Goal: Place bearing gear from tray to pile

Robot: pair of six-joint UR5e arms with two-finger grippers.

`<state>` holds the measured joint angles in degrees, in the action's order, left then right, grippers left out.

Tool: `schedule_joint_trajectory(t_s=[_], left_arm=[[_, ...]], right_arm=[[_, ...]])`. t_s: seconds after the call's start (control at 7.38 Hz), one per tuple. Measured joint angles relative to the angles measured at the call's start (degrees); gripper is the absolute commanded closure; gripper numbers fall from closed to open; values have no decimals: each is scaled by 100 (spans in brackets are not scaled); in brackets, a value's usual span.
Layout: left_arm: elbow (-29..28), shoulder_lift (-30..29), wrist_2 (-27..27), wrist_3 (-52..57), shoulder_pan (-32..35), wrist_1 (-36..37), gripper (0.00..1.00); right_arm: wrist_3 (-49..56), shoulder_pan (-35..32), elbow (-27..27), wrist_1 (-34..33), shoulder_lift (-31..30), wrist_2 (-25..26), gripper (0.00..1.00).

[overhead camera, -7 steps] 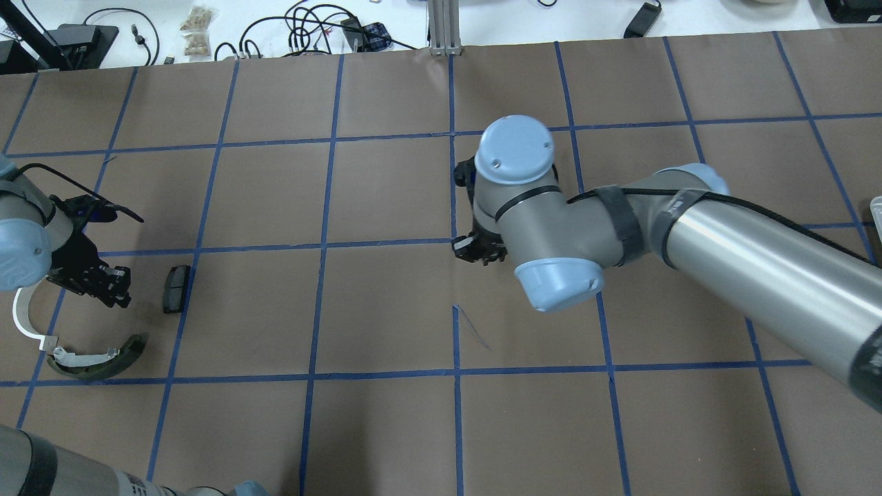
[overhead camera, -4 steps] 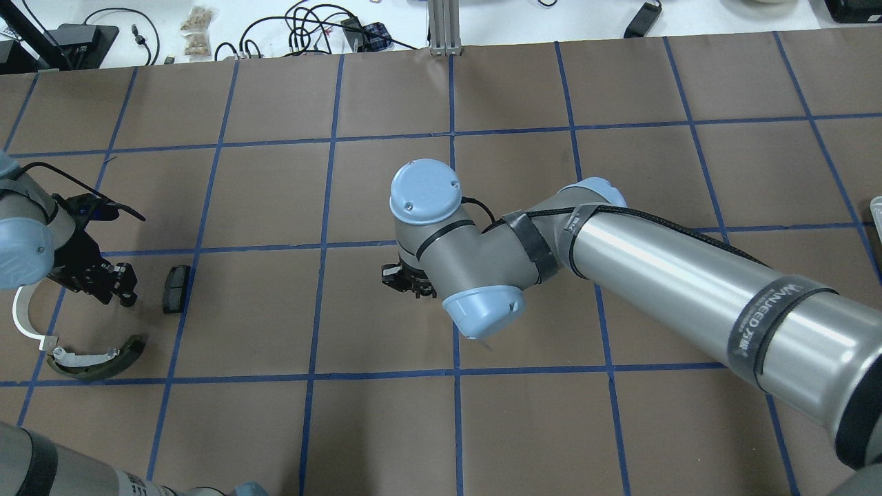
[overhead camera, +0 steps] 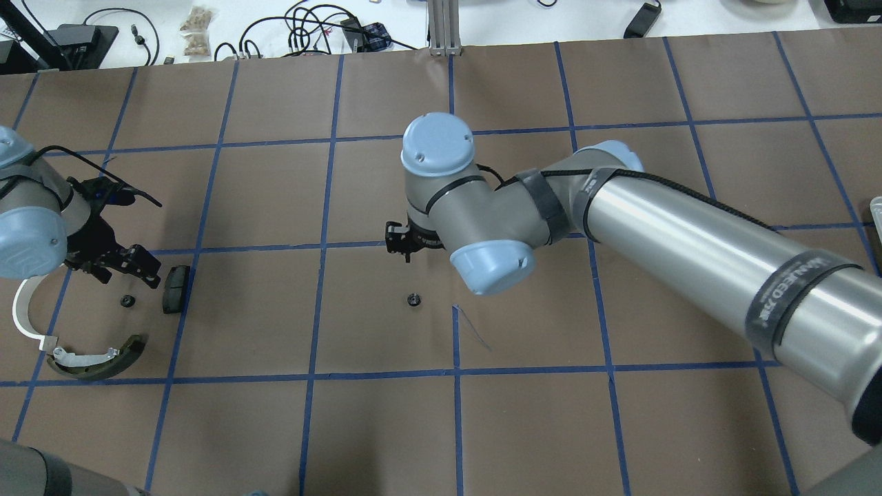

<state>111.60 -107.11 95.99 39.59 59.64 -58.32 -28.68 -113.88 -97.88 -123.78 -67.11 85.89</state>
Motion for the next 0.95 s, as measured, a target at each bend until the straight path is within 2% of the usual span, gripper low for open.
schedule_joint_trajectory(t_s=[0.27,0.54,0.68,0.95], left_arm=[[10,240,-247,-335,715,-38,0],[38,383,-377,-1136,1578,-55,0],[52,401,-403,-1601,2103,-38,0],[51,328,-574,-2622,3140,115,0]], right_arm=[[554,749,571,1234,-511,27,0],[1622,1681,706,2161,-1122,58,0],[2038,1975,730,2446,-1454,171,0],[2313,2145,781,2856,-2038,459,0]])
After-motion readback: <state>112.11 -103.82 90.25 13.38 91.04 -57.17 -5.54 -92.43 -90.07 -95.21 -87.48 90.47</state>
